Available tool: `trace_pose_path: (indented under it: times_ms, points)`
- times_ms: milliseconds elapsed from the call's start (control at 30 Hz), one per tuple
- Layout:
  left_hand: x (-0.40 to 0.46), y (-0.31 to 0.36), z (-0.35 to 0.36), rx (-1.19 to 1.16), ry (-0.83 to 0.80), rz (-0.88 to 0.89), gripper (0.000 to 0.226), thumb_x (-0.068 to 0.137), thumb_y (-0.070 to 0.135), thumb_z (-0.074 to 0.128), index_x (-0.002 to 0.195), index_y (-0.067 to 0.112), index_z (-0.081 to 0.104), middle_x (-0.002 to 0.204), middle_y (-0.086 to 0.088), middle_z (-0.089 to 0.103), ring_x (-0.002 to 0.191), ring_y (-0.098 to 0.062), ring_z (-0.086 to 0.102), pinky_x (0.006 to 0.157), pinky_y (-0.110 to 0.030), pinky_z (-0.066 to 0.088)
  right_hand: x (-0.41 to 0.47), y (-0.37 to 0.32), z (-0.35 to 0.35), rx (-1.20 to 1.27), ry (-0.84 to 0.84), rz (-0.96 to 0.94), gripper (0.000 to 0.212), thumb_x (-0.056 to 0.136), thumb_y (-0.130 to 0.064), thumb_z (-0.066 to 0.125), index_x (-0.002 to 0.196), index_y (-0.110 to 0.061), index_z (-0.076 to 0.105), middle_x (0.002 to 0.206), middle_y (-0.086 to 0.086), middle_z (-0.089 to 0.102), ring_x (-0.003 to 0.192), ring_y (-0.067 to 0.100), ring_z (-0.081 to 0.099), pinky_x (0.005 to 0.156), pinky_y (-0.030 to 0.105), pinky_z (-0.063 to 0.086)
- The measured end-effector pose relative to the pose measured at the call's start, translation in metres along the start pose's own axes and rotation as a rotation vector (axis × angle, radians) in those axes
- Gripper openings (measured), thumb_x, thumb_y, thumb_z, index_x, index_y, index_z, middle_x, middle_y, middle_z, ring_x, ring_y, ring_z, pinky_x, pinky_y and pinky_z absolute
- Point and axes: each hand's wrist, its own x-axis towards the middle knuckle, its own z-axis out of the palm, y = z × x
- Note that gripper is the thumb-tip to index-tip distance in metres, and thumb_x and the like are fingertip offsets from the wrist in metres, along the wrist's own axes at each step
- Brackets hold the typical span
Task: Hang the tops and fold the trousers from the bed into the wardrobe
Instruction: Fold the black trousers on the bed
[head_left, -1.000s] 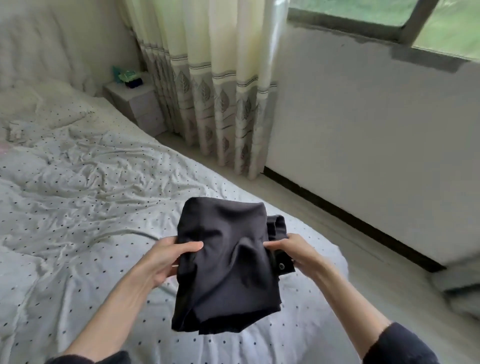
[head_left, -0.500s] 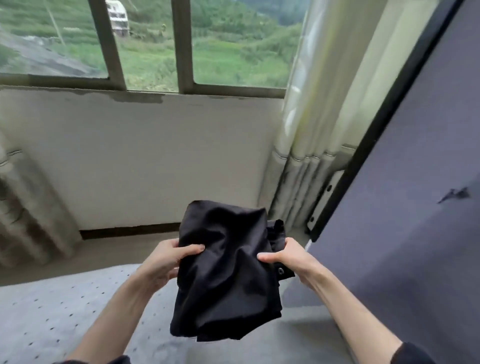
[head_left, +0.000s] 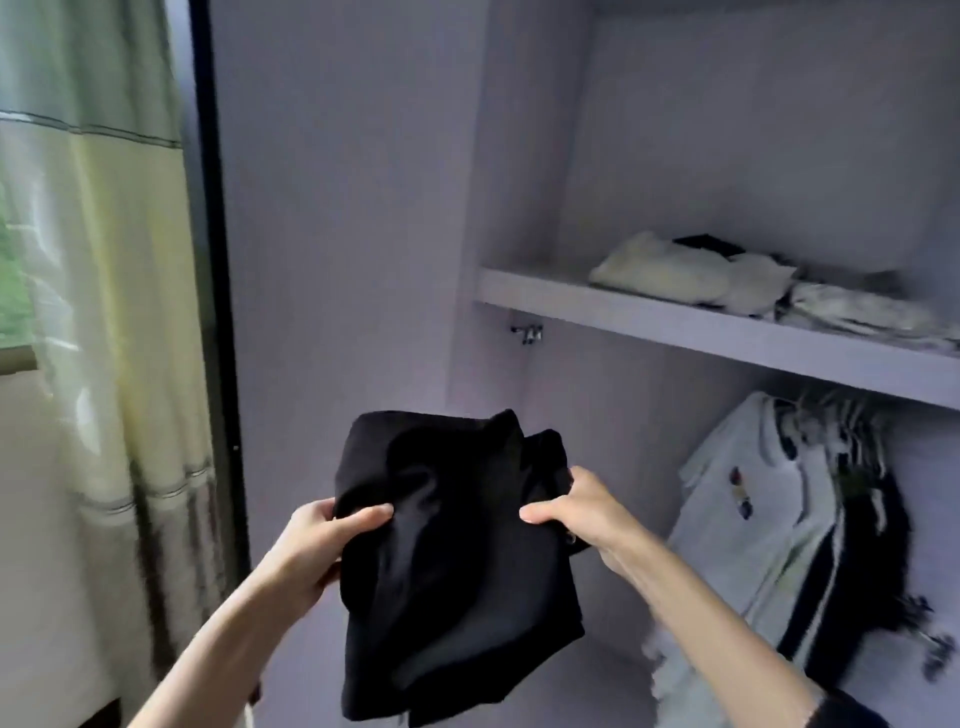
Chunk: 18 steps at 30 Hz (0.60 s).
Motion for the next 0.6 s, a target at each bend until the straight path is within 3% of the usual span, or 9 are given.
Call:
trace_pose_path:
  times_ms: [67,200,300,400,500,600]
  points:
    - [0.024,0.026,0.023,0.017,-0.094,0.05,0.019,0.08,0.01,0.07,0.095,-0.001,0.066,0.097,-0.016,0.071,0.092,-0.03,0.067,0.092,-0.045,0.05,0.0,-0.017,-0.029,0.018,0.112,-0.004,0.036,0.075,-0.005,0.072,0.105,-0.011,0.054,0.096,0.0,0.065,0.085,0.013,0.062,0.062,0.023,0.046]
    - [0.061,0.086,0.071,0.041,-0.264,0.14,0.027,0.072,0.015,0.079,0.092,0.003,0.066,0.1,-0.013,0.071,0.09,-0.026,0.065,0.087,-0.037,0.049,0.0,-0.053,-0.085,0.036,0.302,-0.049,0.024,0.076,-0.005,0.073,0.093,-0.013,0.058,0.092,0.003,0.067,0.085,0.017,0.064,0.074,0.034,0.055]
    - [0.088,0.128,0.105,0.06,-0.368,0.195,0.029,0.072,0.018,0.079,0.094,0.006,0.066,0.103,-0.008,0.07,0.096,-0.024,0.064,0.091,-0.036,0.047,0.007,-0.077,-0.125,0.038,0.398,-0.076,0.026,0.075,-0.006,0.074,0.099,-0.009,0.065,0.098,0.005,0.07,0.092,0.023,0.066,0.086,0.042,0.054]
    - [0.122,0.167,0.137,0.079,-0.425,0.262,0.018,0.079,0.015,0.071,0.094,0.008,0.064,0.102,-0.005,0.07,0.099,-0.022,0.065,0.094,-0.036,0.049,0.026,-0.1,-0.16,0.087,0.448,-0.107,0.028,0.076,-0.005,0.073,0.103,-0.008,0.066,0.1,0.006,0.07,0.091,0.021,0.066,0.076,0.034,0.055]
    - [0.163,0.207,0.164,0.103,-0.436,0.307,0.029,0.078,0.017,0.073,0.102,0.004,0.063,0.107,-0.007,0.068,0.101,-0.023,0.064,0.092,-0.035,0.05,0.059,-0.124,-0.192,0.127,0.471,-0.14,0.034,0.075,-0.004,0.074,0.107,-0.005,0.063,0.102,0.009,0.068,0.09,0.024,0.066,0.065,0.031,0.054]
    - [0.209,0.248,0.19,0.126,-0.419,0.337,0.043,0.076,0.019,0.074,0.114,0.003,0.06,0.112,-0.008,0.066,0.104,-0.024,0.062,0.088,-0.033,0.051,0.106,-0.149,-0.226,0.155,0.464,-0.175,0.042,0.072,-0.006,0.077,0.111,-0.003,0.061,0.106,0.012,0.066,0.093,0.027,0.065,0.069,0.036,0.056]
